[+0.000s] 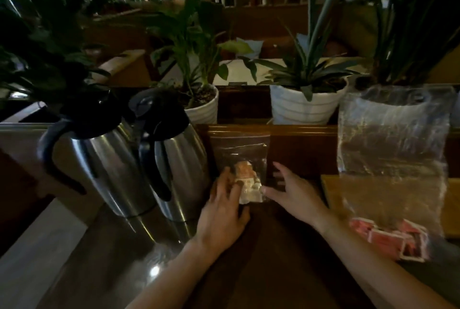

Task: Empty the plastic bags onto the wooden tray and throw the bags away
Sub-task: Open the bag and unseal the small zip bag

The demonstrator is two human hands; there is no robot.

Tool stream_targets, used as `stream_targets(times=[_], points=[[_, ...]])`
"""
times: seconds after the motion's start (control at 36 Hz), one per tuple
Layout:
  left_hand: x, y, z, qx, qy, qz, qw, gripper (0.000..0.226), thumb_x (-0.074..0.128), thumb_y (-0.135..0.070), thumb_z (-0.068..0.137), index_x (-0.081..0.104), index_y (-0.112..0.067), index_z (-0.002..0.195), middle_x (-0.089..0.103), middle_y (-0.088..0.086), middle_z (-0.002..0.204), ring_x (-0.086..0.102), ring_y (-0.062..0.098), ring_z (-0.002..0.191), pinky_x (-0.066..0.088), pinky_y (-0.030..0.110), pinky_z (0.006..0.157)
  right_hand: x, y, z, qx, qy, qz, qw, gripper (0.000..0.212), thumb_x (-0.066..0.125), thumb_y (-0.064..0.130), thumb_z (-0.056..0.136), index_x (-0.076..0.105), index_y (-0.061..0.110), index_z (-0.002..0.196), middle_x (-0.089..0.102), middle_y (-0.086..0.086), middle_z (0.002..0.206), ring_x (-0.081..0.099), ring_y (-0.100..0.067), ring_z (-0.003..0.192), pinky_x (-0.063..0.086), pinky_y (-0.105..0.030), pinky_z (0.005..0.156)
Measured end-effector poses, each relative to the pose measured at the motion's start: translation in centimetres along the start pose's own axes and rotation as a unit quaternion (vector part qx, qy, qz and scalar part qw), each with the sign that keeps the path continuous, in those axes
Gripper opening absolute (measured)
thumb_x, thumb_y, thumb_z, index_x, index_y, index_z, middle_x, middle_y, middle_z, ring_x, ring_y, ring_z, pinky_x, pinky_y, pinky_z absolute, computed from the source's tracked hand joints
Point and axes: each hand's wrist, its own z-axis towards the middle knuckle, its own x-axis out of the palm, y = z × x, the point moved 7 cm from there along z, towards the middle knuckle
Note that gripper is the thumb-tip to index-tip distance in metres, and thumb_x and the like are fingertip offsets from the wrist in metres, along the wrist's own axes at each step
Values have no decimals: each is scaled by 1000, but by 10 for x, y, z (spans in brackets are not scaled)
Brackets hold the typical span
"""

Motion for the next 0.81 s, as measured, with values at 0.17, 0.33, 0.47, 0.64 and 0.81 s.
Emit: stream_targets(times=[0.17, 0.33, 0.47, 0.64, 0.81], points=[[0, 2, -1, 43, -32, -53, 997, 62, 51, -43, 92, 21, -34, 146, 7, -4, 158, 29, 18, 142, 45, 33, 106, 16, 4, 13, 57, -17, 259, 964, 63, 73, 28, 83, 42, 26, 138, 65, 10, 103, 61, 1, 89, 46, -16, 66], [-6, 3, -13, 75, -57, -195, 976, 53, 61, -37, 87, 40, -34, 135, 18, -13, 152, 48, 4, 121, 49, 14, 90, 19, -6, -8, 56, -22, 276, 959, 35, 74, 30, 82, 59, 33, 113, 66, 9, 111, 63, -7, 105, 52, -24, 81], [-6, -1, -33, 44, -52, -304, 950, 51, 67, -27, 86, 43, -39, 130, 18, -24, 146, 56, -3, 107, 54, 14, 78, 14, -13, -39, 59, 11, 253, 966, 26, 71, 24, 85, 65, 29, 109, 62, 16, 111, 58, 2, 103, 47, -16, 80], [-2, -6, -48, -8, -11, -433, 901, 63, 73, -25, 81, 41, -42, 132, 26, -31, 137, 63, 2, 99, 59, 25, 76, 13, -27, -78, 85, 59, 251, 962, 22, 72, 28, 83, 67, 33, 104, 68, 14, 107, 64, -3, 99, 54, -29, 84], [-17, -19, -41, -24, 26, -478, 878, 64, 63, -50, 74, 41, -41, 133, 46, -19, 130, 65, 6, 94, 60, 30, 73, -5, -16, -87, 68, 38, 315, 946, 32, 72, 37, 73, 67, 27, 103, 75, 8, 93, 68, -1, 90, 49, -18, 79]])
